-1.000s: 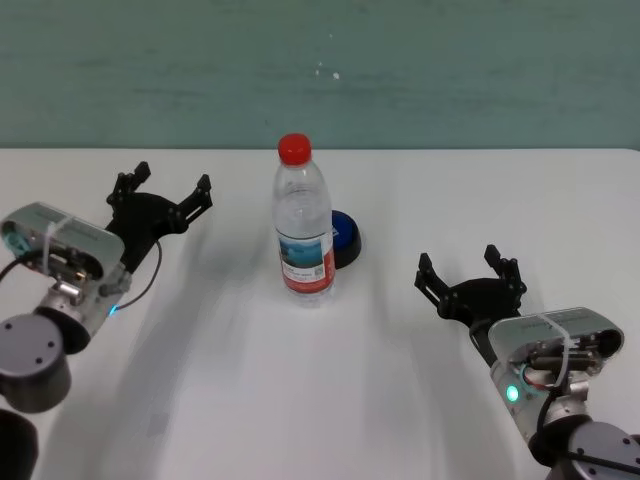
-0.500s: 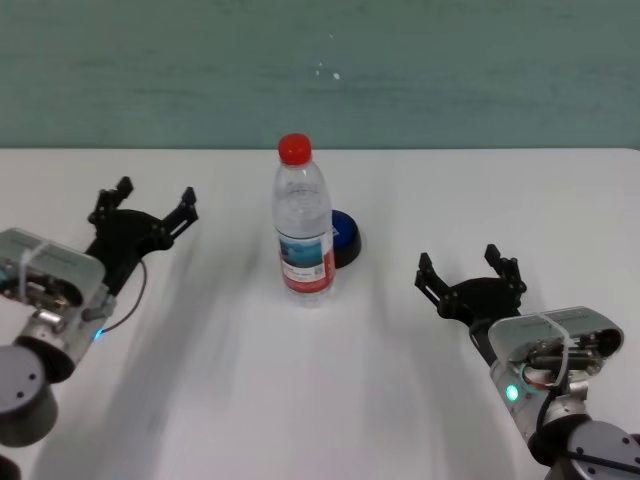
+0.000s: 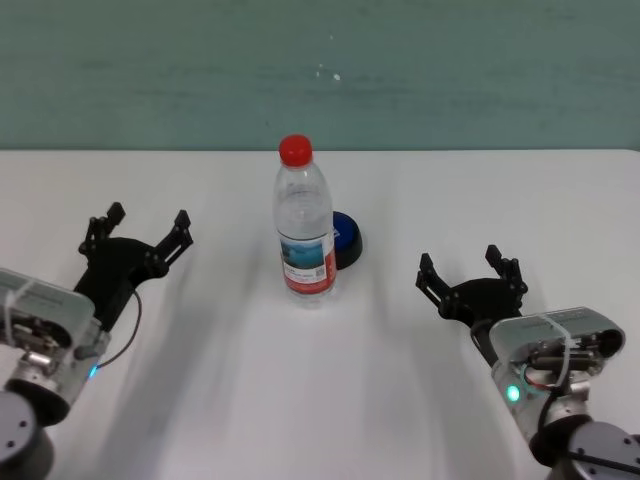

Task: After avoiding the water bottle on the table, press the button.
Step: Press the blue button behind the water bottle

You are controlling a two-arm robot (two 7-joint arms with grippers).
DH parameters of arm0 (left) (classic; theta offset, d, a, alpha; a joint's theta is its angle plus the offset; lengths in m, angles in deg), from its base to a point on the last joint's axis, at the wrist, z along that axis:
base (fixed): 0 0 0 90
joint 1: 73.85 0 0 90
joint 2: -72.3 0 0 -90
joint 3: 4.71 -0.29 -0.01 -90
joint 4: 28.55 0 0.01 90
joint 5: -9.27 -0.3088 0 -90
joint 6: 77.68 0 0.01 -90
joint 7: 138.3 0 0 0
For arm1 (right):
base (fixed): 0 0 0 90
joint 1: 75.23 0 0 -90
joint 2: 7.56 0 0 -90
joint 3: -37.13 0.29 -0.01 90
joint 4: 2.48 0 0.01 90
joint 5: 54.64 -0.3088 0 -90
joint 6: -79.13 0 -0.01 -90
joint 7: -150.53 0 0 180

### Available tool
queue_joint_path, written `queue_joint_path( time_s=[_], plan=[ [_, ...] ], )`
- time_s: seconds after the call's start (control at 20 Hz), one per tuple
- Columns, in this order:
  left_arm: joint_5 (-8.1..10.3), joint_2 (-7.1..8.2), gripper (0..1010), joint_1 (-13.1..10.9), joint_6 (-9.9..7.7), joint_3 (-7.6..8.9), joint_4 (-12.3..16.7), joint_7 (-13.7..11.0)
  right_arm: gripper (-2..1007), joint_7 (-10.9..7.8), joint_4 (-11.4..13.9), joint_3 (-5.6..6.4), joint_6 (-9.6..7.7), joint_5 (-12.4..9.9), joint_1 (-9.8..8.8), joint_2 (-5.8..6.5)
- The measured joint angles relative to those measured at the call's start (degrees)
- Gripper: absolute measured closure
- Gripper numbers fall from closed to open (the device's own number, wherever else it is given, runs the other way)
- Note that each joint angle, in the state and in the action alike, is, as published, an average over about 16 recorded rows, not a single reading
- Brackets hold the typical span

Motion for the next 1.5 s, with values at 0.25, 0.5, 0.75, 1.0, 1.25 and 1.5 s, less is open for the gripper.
queue_joint_path(
  time_s=[0.25,0.5,0.75,1.0,1.25,1.5],
  plan=[
    [0.22,-0.46,0,-3.01,-0.02,0.45,3.01,0.23,1,0.00,0.00,0.00,0.00,0.00,0.00,0.00],
    [0.32,-0.86,0,-5.12,0.13,0.34,5.11,0.12,1,0.00,0.00,0.00,0.00,0.00,0.00,0.00],
    [0.49,-1.19,0,-6.48,0.33,-0.21,6.38,-0.25,1,0.00,0.00,0.00,0.00,0.00,0.00,0.00],
    [0.65,-1.37,0,-7.47,0.45,-0.96,7.32,-0.65,1,0.00,0.00,0.00,0.00,0.00,0.00,0.00],
    [0.85,-1.46,0,-8.26,0.45,-1.71,8.12,-0.96,1,0.00,0.00,0.00,0.00,0.00,0.00,0.00],
    [1.09,-1.46,0,-8.93,0.33,-2.33,8.79,-1.19,1,0.00,0.00,0.00,0.00,0.00,0.00,0.00]
  ],
)
